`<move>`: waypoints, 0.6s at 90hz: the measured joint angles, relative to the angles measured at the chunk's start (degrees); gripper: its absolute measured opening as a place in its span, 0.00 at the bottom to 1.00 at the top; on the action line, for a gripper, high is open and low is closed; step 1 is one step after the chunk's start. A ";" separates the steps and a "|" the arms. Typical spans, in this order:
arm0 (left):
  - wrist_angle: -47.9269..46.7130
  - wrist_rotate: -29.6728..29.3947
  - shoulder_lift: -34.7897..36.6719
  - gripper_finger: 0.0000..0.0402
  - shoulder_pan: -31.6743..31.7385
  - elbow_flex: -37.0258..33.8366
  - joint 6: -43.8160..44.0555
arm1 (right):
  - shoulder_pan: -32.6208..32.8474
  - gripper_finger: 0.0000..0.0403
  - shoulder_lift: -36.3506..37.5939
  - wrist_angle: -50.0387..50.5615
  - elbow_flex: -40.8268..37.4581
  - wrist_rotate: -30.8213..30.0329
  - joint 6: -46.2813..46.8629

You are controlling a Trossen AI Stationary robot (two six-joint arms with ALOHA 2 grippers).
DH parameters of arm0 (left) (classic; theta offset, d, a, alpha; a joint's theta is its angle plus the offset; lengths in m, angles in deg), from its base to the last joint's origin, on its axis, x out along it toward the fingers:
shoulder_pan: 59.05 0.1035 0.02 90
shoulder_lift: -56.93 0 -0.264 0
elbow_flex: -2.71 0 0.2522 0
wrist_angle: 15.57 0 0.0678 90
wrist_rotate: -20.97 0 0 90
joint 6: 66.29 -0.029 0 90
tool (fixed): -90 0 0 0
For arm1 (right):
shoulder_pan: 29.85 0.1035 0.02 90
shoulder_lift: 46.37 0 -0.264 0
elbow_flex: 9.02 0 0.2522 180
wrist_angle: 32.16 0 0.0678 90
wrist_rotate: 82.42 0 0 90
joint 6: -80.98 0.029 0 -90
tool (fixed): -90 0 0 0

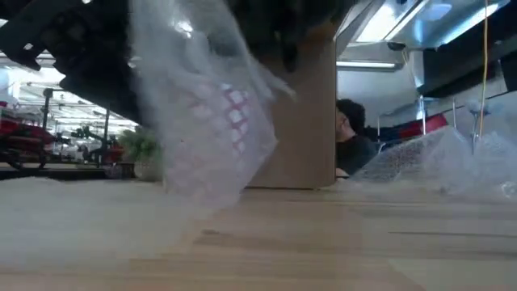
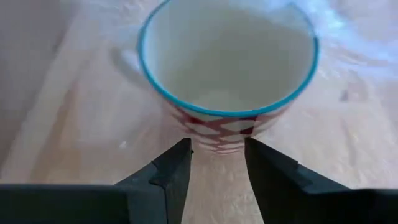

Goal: Wrap mug
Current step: Wrap the red mug with the bubble wrap

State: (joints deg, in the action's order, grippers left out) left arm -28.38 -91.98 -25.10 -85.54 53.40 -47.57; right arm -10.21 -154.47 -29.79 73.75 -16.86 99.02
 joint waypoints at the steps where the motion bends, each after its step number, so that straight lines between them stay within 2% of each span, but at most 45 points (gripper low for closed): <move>1: 0.43 0.04 -0.20 0.34 0.03 0.00 0.01 | 0.01 0.00 0.00 0.15 0.00 0.02 0.00; 9: 2.69 -0.27 -1.62 0.34 0.17 0.00 -0.88 | 0.17 0.00 0.04 2.05 0.02 0.98 0.00; 21: 4.13 -0.53 -2.91 0.34 1.15 0.00 -1.30 | 0.18 0.00 -0.04 4.06 0.00 7.38 0.32; 31: 4.12 -0.58 -2.75 0.34 1.61 0.03 -0.92 | -0.29 0.00 -1.42 6.38 -0.02 8.78 1.16; 40: -0.66 0.50 -1.04 0.34 0.72 1.53 0.14 | -1.05 0.00 -2.49 6.07 0.02 9.01 2.19; 54: -13.19 1.45 3.50 0.34 -2.11 6.64 3.69 | -1.44 0.00 -2.58 7.17 0.03 8.91 4.24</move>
State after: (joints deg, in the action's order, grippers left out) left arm -41.57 -90.53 -21.60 -87.65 60.04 -43.88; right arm -11.66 -157.05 -22.63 73.78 -7.95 103.26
